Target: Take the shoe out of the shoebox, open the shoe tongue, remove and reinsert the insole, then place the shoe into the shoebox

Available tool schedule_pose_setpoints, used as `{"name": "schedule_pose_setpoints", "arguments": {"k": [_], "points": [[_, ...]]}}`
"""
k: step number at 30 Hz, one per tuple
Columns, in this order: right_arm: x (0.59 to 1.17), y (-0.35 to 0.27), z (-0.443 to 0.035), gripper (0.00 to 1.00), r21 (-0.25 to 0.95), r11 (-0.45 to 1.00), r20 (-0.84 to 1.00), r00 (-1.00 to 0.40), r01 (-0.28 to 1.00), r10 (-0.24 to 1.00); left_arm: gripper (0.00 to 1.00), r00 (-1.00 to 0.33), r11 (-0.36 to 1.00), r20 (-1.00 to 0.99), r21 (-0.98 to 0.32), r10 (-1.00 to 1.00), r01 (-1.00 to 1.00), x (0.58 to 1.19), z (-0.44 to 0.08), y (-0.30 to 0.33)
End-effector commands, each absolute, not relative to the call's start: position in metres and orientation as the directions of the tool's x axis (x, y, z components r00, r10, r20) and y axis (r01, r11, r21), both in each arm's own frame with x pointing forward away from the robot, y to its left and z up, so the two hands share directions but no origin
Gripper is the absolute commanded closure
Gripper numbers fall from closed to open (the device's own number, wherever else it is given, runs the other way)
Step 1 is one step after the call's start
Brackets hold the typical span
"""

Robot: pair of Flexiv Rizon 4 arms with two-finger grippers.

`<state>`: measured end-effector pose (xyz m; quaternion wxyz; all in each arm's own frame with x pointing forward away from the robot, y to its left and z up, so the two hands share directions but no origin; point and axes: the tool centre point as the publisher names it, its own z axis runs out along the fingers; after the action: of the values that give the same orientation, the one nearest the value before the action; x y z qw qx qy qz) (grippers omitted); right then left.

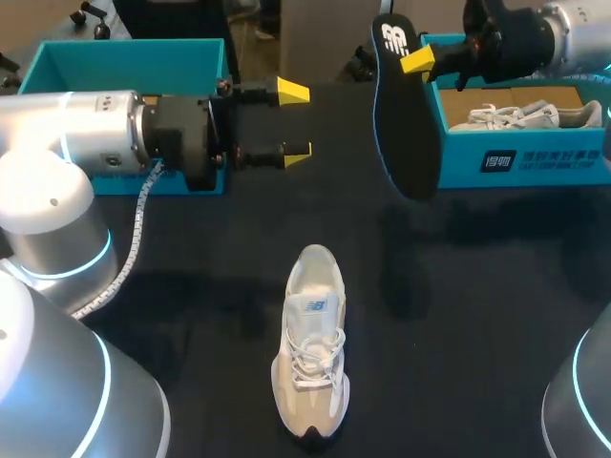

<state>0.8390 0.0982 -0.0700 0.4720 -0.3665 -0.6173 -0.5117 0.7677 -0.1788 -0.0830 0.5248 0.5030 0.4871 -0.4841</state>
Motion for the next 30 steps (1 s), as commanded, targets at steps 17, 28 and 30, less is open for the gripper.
{"name": "schedule_pose_setpoints", "arguments": {"k": [17,28,30], "points": [[0.849,0.105,-0.077,1.00,0.128,0.214,0.989,-0.140,0.968,0.038,0.00,0.062,0.051,-0.998,0.063,0.026,0.997,0.785,-0.100,-0.190],[0.860,0.132,-0.081,1.00,0.036,0.211,0.997,-0.051,0.977,0.066,0.00,0.059,0.046,-0.997,0.061,0.040,0.997,0.804,-0.113,-0.220],[0.860,0.137,-0.083,1.00,0.024,0.210,0.997,-0.039,0.977,0.069,0.00,0.057,0.047,-0.998,0.059,0.038,0.997,0.806,-0.113,-0.225]]}}
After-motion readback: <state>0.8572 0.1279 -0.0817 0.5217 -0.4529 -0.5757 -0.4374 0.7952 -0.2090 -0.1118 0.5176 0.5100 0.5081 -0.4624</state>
